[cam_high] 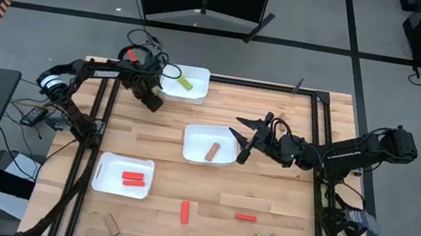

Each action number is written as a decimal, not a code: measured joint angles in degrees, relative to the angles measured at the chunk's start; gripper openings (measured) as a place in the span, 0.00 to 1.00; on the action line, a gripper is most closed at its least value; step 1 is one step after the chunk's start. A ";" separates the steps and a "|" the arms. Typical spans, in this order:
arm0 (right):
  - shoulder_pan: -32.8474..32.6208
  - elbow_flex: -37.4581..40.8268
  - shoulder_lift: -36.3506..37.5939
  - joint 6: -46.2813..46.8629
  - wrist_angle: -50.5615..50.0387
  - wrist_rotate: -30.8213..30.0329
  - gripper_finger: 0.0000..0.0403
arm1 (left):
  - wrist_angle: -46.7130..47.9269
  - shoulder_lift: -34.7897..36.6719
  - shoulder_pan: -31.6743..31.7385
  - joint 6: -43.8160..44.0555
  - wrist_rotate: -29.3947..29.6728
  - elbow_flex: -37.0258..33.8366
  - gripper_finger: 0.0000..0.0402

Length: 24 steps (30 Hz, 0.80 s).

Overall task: Sort blocks
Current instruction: Put the green block into the top white bin

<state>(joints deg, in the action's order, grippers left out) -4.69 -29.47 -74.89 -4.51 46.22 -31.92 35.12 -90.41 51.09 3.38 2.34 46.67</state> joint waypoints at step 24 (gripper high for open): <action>1.15 0.00 0.00 -0.08 0.95 0.00 0.51 | -6.11 22.29 -9.94 8.71 0.92 4.39 0.16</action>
<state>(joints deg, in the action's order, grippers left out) -3.54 -29.47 -74.89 -4.59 47.17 -31.92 29.01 -68.12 41.15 12.08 3.27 51.06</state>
